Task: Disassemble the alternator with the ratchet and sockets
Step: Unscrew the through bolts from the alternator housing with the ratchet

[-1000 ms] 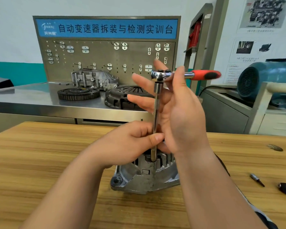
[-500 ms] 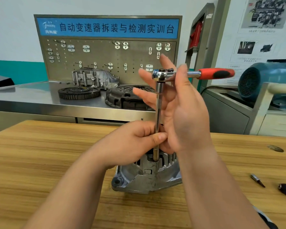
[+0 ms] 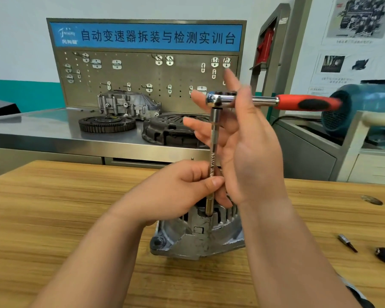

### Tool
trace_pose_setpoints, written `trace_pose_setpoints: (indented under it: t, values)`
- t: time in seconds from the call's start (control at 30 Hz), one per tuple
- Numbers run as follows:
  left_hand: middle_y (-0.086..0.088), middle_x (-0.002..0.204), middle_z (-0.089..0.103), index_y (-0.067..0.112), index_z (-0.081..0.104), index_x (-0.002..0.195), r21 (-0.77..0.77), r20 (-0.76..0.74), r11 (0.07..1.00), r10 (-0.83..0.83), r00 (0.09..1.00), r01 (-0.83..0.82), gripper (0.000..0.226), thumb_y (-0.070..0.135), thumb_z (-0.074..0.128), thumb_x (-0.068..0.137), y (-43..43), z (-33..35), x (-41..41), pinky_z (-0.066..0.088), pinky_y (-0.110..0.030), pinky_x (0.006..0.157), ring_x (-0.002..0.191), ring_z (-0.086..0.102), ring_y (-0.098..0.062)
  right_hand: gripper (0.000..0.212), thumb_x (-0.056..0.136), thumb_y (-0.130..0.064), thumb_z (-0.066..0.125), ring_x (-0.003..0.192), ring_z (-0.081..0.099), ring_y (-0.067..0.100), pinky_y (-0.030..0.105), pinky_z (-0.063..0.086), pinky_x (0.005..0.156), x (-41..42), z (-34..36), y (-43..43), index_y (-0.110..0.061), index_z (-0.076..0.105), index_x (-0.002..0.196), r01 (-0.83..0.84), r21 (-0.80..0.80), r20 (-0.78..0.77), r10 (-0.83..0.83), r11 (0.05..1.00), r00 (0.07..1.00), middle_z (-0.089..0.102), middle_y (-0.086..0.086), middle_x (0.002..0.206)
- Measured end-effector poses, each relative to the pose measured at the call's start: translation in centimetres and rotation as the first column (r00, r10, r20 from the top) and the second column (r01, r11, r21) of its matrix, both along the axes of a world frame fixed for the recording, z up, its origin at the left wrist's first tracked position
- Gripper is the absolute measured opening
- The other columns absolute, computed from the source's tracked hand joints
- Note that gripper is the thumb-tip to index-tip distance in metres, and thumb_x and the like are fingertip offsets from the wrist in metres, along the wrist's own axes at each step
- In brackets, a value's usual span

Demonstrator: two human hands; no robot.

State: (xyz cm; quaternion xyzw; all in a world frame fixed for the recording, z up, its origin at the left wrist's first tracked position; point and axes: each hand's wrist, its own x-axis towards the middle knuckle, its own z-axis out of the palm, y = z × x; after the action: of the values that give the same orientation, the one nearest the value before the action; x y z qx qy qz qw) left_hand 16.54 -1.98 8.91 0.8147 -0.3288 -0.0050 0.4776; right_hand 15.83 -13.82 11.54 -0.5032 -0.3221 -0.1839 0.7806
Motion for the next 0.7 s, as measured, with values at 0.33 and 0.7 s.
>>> trace_pose_setpoints:
  t: [0.33,0.7]
  values:
    - [-0.008,0.091,0.072,-0.004,0.062,0.099,-0.056,-0.058,0.998,-0.044,0.997,0.041,0.036,0.027,0.045,0.09,0.0,-0.29,0.16,0.05,-0.035,0.092,0.092,0.067,-0.015,0.036,0.1,-0.041,0.027,0.109,0.066,0.021,0.024,0.052,0.089,0.01,0.1,-0.02,-0.033,0.048,0.129,-0.004,-0.065,0.062,0.008,0.998,0.998,0.072,0.001,0.11]
    - [-0.007,0.093,0.074,-0.002,0.066,0.095,-0.045,-0.011,0.999,-0.02,1.0,0.019,0.037,0.028,0.045,0.097,0.04,-0.6,0.68,0.048,-0.032,0.09,0.093,0.068,-0.015,0.028,0.102,-0.022,0.038,0.127,0.053,0.019,0.036,0.049,0.1,0.06,0.16,0.36,-0.03,0.05,0.126,0.171,-0.079,0.296,-0.14,0.982,0.945,0.057,-0.009,0.13]
